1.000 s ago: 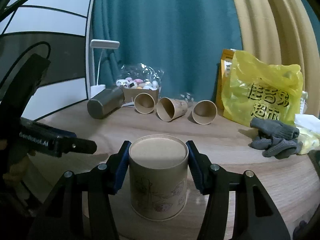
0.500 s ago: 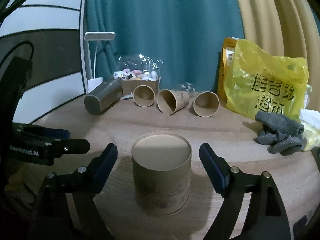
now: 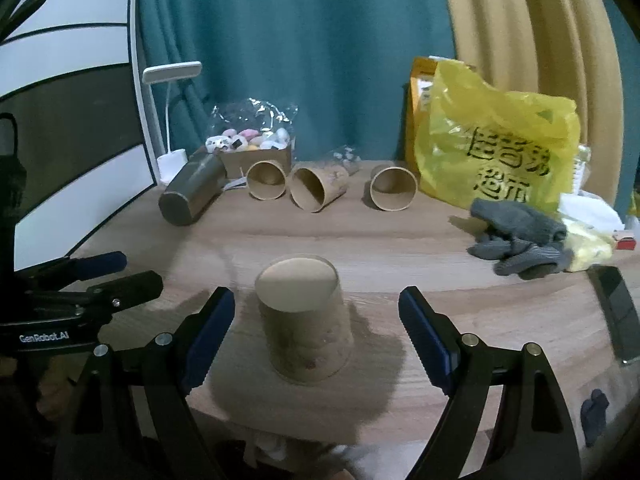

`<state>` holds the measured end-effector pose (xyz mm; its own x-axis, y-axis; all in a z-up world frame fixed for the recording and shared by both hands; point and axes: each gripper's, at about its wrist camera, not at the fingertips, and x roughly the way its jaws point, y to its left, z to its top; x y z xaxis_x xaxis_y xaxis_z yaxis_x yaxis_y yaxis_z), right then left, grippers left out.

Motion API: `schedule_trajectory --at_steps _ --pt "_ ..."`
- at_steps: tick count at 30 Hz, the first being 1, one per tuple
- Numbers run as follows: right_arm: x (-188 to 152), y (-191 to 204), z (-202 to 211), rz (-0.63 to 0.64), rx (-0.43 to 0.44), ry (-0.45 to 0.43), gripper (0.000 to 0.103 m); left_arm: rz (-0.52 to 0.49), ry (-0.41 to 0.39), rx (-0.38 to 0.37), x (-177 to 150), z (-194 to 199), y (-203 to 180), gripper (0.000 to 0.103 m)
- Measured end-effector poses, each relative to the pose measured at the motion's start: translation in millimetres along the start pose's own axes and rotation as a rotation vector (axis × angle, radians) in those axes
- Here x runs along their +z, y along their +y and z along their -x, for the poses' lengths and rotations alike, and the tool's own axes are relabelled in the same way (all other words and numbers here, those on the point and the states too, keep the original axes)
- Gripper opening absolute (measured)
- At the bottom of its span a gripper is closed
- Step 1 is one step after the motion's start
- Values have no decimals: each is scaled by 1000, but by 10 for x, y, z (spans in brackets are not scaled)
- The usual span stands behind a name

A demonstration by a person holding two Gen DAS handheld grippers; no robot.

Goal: Flip cup upside down

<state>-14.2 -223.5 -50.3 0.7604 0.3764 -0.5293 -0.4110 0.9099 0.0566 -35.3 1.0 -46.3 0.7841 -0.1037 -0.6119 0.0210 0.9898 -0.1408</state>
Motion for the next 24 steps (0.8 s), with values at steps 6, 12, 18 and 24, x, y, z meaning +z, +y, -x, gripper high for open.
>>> schedule_trajectory --at_steps 6,12,18,24 --pt "-50 4 197 0 -13 -19 87 -12 -42 -9 -61 232 -96 83" --pt "-86 -6 358 -3 -25 -30 87 -9 -62 8 -105 382 -117 83" --pt "-76 -19 452 -11 -34 -49 87 -17 -83 13 -90 454 -151 83" --pt "-62 -27 465 -11 -30 -47 87 -22 -86 18 -85 458 -166 83"
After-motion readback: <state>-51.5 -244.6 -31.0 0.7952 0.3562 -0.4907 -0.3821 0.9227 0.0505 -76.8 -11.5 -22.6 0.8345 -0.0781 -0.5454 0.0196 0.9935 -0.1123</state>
